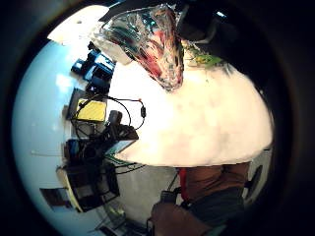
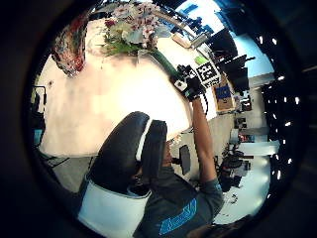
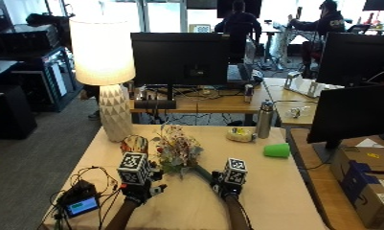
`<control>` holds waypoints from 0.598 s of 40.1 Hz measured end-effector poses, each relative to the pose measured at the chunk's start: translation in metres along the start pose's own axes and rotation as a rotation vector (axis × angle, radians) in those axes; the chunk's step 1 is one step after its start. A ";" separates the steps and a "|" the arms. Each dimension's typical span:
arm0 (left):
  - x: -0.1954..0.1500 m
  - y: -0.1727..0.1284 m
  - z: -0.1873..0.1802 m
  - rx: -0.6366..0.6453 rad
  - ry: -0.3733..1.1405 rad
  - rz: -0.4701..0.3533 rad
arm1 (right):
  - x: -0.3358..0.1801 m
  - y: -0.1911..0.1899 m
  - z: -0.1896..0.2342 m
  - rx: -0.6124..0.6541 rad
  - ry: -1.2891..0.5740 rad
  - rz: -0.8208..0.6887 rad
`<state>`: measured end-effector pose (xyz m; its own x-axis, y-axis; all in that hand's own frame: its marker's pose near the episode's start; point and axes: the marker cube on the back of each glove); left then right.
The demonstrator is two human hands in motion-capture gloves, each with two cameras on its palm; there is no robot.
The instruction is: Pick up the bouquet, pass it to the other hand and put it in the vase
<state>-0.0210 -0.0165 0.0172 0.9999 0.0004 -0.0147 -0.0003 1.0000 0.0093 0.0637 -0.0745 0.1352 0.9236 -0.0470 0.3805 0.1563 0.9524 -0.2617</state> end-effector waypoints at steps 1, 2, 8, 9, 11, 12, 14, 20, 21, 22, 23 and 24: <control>0.000 0.000 0.000 0.002 0.000 0.000 | 0.004 -0.004 0.002 0.012 0.031 0.025; -0.001 0.000 -0.001 0.003 0.001 0.000 | 0.010 -0.012 0.006 0.031 0.061 0.039; 0.000 -0.001 -0.001 0.003 0.002 -0.003 | 0.048 -0.056 0.025 0.174 0.322 0.179; 0.000 -0.001 -0.002 0.003 0.002 -0.004 | 0.046 -0.058 0.024 0.201 0.336 0.175; 0.001 -0.001 -0.003 0.002 0.002 -0.007 | 0.043 -0.062 0.022 0.253 0.351 0.164; 0.002 -0.001 -0.004 0.002 0.003 -0.008 | 0.042 -0.062 0.021 0.273 0.358 0.164; 0.003 -0.002 -0.005 0.002 0.007 -0.008 | 0.041 -0.062 0.019 0.303 0.378 0.171; 0.005 -0.004 -0.006 0.013 0.012 -0.004 | 0.038 -0.057 0.017 0.384 0.377 0.216; 0.005 -0.004 -0.006 0.012 0.010 -0.005 | 0.037 -0.054 0.016 0.384 0.360 0.223; 0.005 -0.004 -0.006 0.011 0.009 -0.006 | 0.036 -0.052 0.015 0.383 0.343 0.229; 0.005 -0.004 -0.007 0.012 0.008 -0.006 | 0.034 -0.050 0.013 0.385 0.325 0.233; 0.006 -0.004 -0.008 0.017 0.009 -0.005 | 0.033 -0.049 0.011 0.391 0.305 0.234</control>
<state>-0.0153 -0.0207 0.0094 0.9997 -0.0043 -0.0238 0.0049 0.9997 0.0258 0.0826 -0.1196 0.1705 0.9868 0.1497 0.0618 -0.1535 0.9861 0.0630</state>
